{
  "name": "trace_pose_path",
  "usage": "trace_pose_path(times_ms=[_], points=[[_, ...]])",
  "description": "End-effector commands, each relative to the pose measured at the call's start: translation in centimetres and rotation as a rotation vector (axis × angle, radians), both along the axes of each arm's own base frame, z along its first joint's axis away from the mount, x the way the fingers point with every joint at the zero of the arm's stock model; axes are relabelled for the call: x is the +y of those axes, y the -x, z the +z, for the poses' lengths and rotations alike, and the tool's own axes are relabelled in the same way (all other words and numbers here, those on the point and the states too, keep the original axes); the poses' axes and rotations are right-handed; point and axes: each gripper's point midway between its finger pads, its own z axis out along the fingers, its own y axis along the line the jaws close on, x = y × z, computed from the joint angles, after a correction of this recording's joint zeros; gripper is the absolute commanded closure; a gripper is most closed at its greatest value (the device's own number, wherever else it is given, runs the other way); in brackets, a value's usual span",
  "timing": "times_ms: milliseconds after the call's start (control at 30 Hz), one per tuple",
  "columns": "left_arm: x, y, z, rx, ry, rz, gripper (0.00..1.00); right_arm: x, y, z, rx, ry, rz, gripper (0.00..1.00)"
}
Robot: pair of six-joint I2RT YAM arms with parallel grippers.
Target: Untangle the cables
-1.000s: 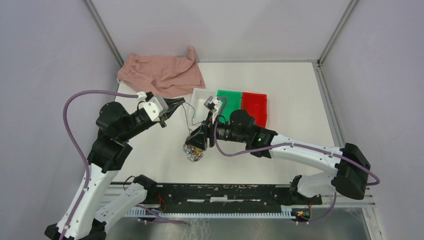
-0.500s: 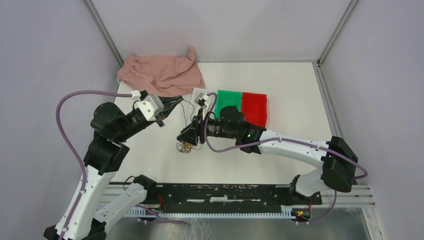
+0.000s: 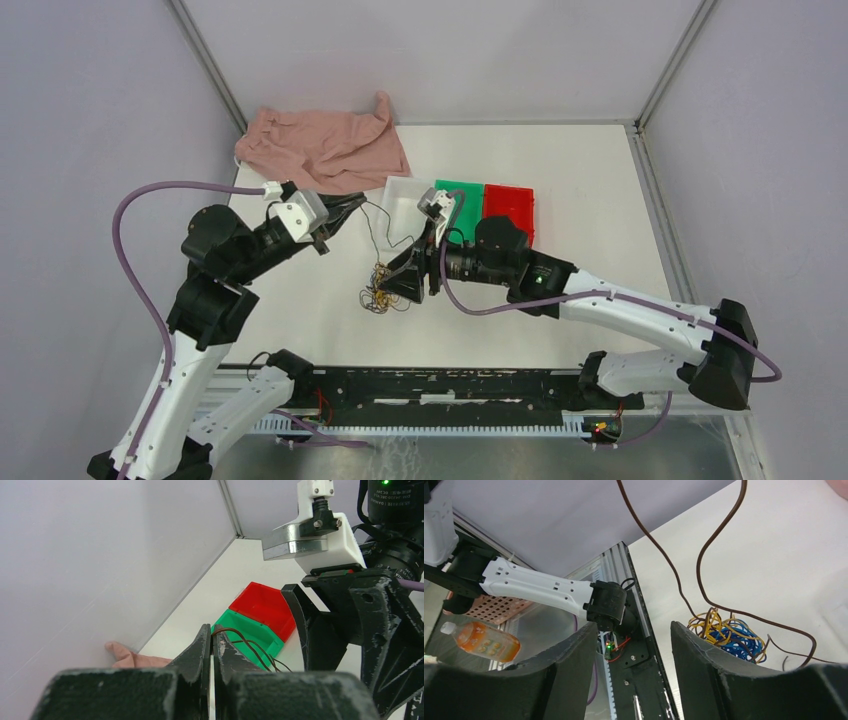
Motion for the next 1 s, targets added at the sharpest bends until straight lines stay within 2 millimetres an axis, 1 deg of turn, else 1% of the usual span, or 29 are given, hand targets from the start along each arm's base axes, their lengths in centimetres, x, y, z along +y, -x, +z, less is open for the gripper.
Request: trace_pose_path(times_ms=[0,67,133,333,433,500,600,700,767,833,967], points=[[0.3,0.2,1.5,-0.055,0.007,0.011,0.97,-0.7,-0.4,1.1,-0.078,0.007,-0.027,0.35],[0.2,0.2,1.5,-0.055,0.007,0.007,0.97,-0.4,-0.8,1.8,-0.105,0.007,-0.036,0.33],[0.2,0.1,1.6,-0.048,0.012,0.005,0.97,0.3,-1.2,2.4,-0.119,0.004,-0.032,0.32],[0.0,0.3,2.2,-0.036,0.025,-0.007,0.97,2.4,-4.1,2.4,-0.158,0.038,-0.112,0.34],[-0.1,0.4,2.3,-0.031,0.029,-0.012,0.97,3.7,-4.9,2.6,-0.177,0.037,-0.118,0.34],[-0.1,0.4,2.5,-0.027,0.034,-0.014,0.97,4.4,-5.4,2.4,-0.197,0.053,-0.136,0.37],[-0.2,0.4,2.8,-0.025,0.040,-0.019,0.97,5.2,-6.1,2.1,-0.203,0.051,-0.163,0.45],[-0.3,0.5,3.3,-0.027,0.048,-0.023,0.97,5.9,-6.1,1.8,-0.190,0.034,-0.161,0.51],[-0.3,0.5,3.7,-0.033,0.051,-0.023,0.97,6.3,-5.8,1.5,-0.170,0.023,-0.141,0.56],[-0.2,0.2,4.2,-0.040,0.055,-0.009,0.97,6.5,-5.3,1.0,-0.140,0.000,-0.119,0.63],[0.6,-0.8,6.0,-0.079,0.071,0.056,0.97,6.7,-3.8,-0.7,-0.053,-0.020,-0.059,0.77]])
